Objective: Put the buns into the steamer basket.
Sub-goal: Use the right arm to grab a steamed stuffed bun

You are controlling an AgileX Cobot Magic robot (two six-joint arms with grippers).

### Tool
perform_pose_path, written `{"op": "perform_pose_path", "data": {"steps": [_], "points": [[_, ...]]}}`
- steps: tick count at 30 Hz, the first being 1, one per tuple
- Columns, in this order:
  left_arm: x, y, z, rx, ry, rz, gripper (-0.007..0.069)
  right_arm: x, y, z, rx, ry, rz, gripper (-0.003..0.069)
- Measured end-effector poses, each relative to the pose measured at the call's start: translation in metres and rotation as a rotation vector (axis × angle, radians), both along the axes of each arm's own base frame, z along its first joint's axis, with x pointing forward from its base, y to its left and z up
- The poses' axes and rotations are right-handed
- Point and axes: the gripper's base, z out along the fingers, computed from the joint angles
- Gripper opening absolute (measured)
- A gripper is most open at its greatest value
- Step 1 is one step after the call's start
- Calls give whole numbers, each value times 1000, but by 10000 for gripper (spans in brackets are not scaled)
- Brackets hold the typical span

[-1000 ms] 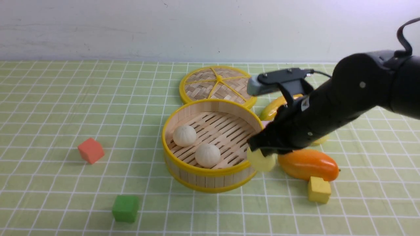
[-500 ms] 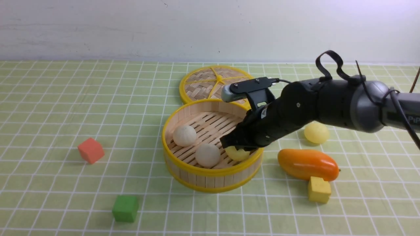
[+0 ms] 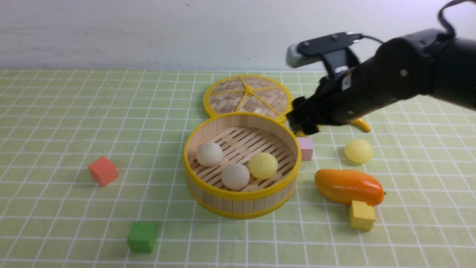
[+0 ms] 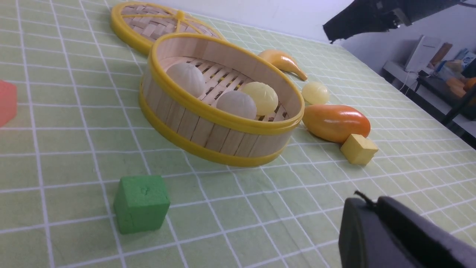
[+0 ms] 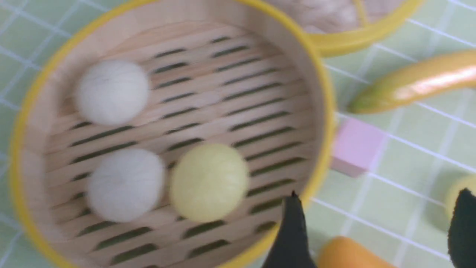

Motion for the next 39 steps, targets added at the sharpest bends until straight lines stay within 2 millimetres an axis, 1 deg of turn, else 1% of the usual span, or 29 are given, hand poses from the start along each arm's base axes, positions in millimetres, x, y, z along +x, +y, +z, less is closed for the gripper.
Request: {"op": "perform_pose_path", "data": {"steps": [1,2,3,5,7,8,9,10,14,19,24,27,33,39], "points": [[0,0,0,0,0,0,37,4,-10,-4,-7,21,-38,510],[0,0,0,0,0,0,37,5,-13,-5,-4,29,-53,508],[0,0,0,0,0,0,39,15,-33,-18,-8,80,-132,488],[0,0,0,0,0,0,39,26,-50,-35,-9,124,-194,465],[0,0,0,0,1,0,39,33,-58,-47,-8,154,-221,451],[0,0,0,0,1,0,39,35,-61,-50,-6,160,-231,449],[0,0,0,0,1,0,40,42,-66,-58,-7,175,-244,442],[0,0,0,0,1,0,42,49,-69,-63,1,185,-251,439],[0,0,0,0,1,0,49,64,-69,-72,7,188,-249,435],[0,0,0,0,1,0,50,77,-69,-82,-1,186,-243,433],[0,0,0,1,2,-1,50,81,-81,-89,-2,198,-271,429],[0,0,0,2,2,-1,50,84,-87,-92,6,205,-289,409],[0,0,0,2,4,-1,57,87,-86,-92,34,185,-295,351],[0,0,0,2,4,-1,57,88,-86,-91,38,162,-295,339]]}}
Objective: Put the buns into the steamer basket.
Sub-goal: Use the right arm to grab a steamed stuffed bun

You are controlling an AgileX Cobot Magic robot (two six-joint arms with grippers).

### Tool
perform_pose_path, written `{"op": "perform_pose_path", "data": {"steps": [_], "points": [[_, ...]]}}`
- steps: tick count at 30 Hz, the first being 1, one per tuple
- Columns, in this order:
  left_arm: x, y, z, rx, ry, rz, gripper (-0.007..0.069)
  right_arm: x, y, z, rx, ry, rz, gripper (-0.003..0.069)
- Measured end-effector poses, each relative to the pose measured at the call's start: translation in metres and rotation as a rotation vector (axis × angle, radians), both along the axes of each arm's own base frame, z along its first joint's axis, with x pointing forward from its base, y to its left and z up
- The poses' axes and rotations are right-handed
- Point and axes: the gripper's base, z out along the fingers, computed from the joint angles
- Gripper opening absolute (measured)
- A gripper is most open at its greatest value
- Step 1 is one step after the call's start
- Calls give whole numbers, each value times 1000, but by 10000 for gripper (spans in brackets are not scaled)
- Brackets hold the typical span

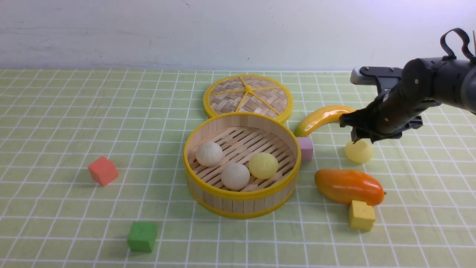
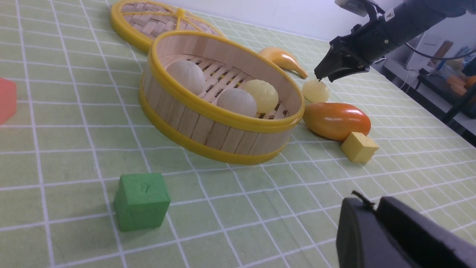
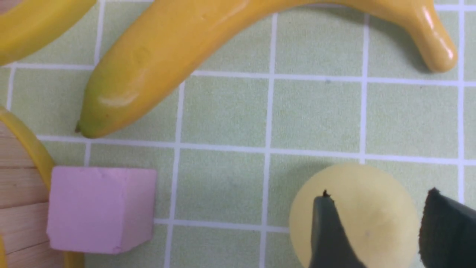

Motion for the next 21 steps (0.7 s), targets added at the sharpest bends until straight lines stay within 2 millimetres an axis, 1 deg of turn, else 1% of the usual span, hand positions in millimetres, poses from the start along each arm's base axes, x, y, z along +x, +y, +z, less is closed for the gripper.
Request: {"op": "perform_pose_path", "data": {"steps": [4,7,11,12,14,16,18,21], "points": [[0,0,0,0,0,0,57,1,0,-3,0,-1,-1,337],[0,0,0,0,0,0,57,3,0,-12,-3,19,0,317],[0,0,0,0,0,0,57,3,0,-15,-4,30,0,262],[0,0,0,0,0,0,57,3,0,-15,-4,30,0,259],[0,0,0,0,0,0,60,3,0,-15,-4,29,0,205],[0,0,0,0,0,0,62,3,0,-15,-4,28,1,171],[0,0,0,0,0,0,63,3,0,-15,-4,27,1,157],[0,0,0,0,0,0,65,3,0,-15,-14,25,17,112]]}}
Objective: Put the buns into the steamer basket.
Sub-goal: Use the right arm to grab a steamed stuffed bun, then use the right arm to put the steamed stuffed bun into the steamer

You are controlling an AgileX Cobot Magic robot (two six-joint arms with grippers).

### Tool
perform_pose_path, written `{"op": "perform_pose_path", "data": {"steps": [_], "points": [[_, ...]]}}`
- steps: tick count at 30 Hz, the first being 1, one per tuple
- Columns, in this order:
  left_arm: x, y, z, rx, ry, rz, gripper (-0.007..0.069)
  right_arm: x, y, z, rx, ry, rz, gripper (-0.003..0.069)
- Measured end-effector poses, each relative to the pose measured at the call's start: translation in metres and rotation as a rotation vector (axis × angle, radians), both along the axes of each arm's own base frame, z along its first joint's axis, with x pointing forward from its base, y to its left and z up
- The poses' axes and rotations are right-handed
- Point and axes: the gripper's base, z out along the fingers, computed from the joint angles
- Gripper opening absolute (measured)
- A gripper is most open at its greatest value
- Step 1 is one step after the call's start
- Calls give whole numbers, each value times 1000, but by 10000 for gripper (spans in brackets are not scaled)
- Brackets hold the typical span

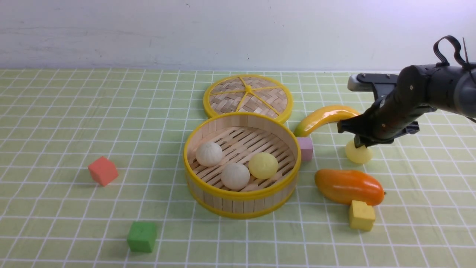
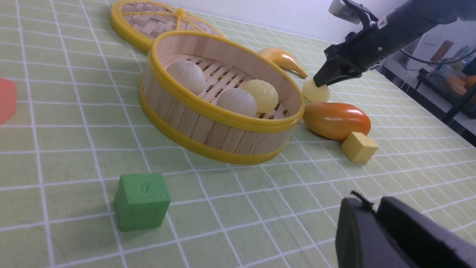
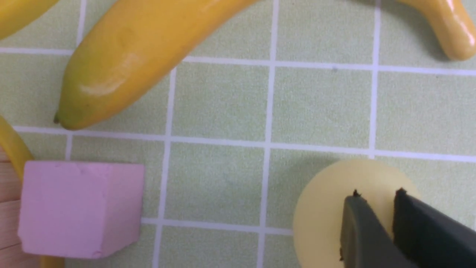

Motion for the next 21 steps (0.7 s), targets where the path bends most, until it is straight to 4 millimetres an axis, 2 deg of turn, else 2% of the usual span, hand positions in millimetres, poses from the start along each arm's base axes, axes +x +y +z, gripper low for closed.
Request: {"op": "perform_pose_path", "data": {"steps": [8,12,16,19,20,21], "points": [[0,0,0,0,0,0,65,-1,0,0,-25,6,41,3],[0,0,0,0,0,0,65,-5,0,8,-36,14,67,-2],[0,0,0,0,0,0,65,-17,17,50,9,-58,141,-2],[0,0,0,0,0,0,68,-25,45,86,69,-158,242,-2],[0,0,0,0,0,0,69,-26,47,86,72,-160,248,-2],[0,0,0,0,0,0,71,-28,63,96,104,-201,297,-1]]}}
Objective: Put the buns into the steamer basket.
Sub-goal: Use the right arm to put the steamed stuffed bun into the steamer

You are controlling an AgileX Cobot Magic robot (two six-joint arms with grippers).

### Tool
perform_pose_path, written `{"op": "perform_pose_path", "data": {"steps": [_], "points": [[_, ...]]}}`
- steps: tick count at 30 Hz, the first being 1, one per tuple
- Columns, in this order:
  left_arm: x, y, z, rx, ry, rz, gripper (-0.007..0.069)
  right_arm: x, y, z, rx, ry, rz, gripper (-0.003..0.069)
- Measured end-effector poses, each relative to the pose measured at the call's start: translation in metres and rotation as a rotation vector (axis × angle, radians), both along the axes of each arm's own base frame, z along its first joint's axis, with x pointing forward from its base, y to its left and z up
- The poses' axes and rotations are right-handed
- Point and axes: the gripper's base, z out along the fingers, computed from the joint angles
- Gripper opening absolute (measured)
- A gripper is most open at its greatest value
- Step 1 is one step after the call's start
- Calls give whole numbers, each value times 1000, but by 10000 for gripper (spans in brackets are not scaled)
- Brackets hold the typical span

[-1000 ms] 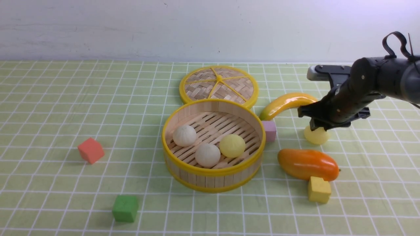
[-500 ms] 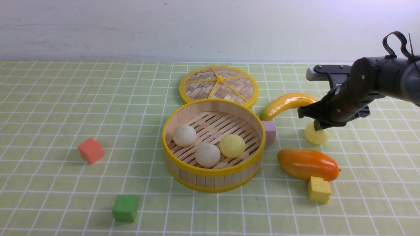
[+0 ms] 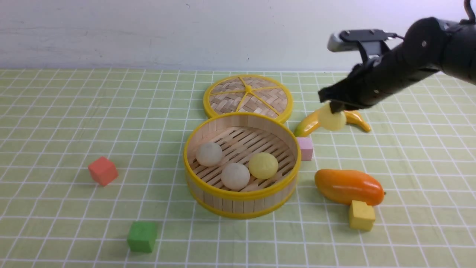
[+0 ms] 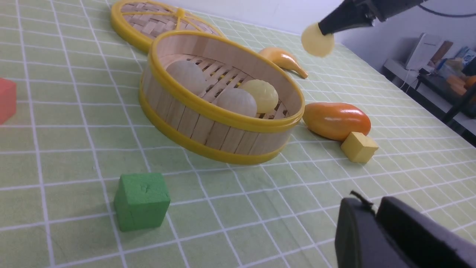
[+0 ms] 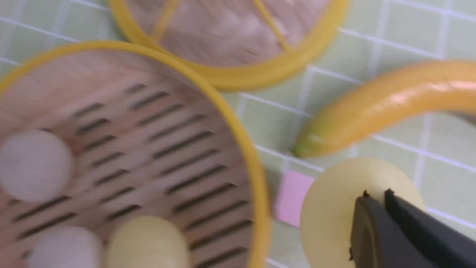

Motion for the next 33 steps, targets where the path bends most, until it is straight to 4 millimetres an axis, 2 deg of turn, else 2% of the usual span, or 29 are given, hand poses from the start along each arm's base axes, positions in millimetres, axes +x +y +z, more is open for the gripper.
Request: {"op": "perform_pose_path", "data": {"steps": [2,5,9,10,11,13,17,19,21,22,23,25,26,27,28,29,30,31,33], "points": [[0,0,0,0,0,0,72,-1,12,4,24,-27,33,0],[0,0,0,0,0,0,75,-3,44,1,87,-55,100,1],[0,0,0,0,1,0,81,-1,74,-22,110,-66,151,4],[0,0,0,0,1,0,83,1,82,-33,110,-60,160,4],[0,0,0,0,1,0,83,1,84,-35,109,-61,162,4],[0,0,0,0,1,0,88,6,98,-57,106,-76,156,8],[0,0,0,1,2,-1,92,10,107,-77,96,-81,145,22],[0,0,0,2,3,-1,92,14,109,-93,87,-76,131,69],[0,0,0,2,3,-1,92,15,109,-93,88,-83,124,97],[0,0,0,2,3,-1,92,15,109,-93,88,-88,121,145],[0,0,0,2,3,-1,93,15,108,-91,90,-95,120,178],[0,0,0,2,3,-1,97,13,108,-83,95,-99,126,290],[0,0,0,2,3,-1,97,13,108,-82,96,-99,127,290],[0,0,0,2,3,-1,101,8,108,-68,106,-102,145,366],[0,0,0,2,3,-1,101,8,107,-66,107,-102,147,375],[0,0,0,2,3,-1,103,-4,103,-37,111,-101,192,452],[0,0,0,2,3,-1,103,-3,103,-37,109,-102,192,459],[0,0,0,2,3,-1,105,-17,97,-9,110,-98,233,489],[0,0,0,2,3,-1,109,-39,86,25,112,-39,276,498]]}}
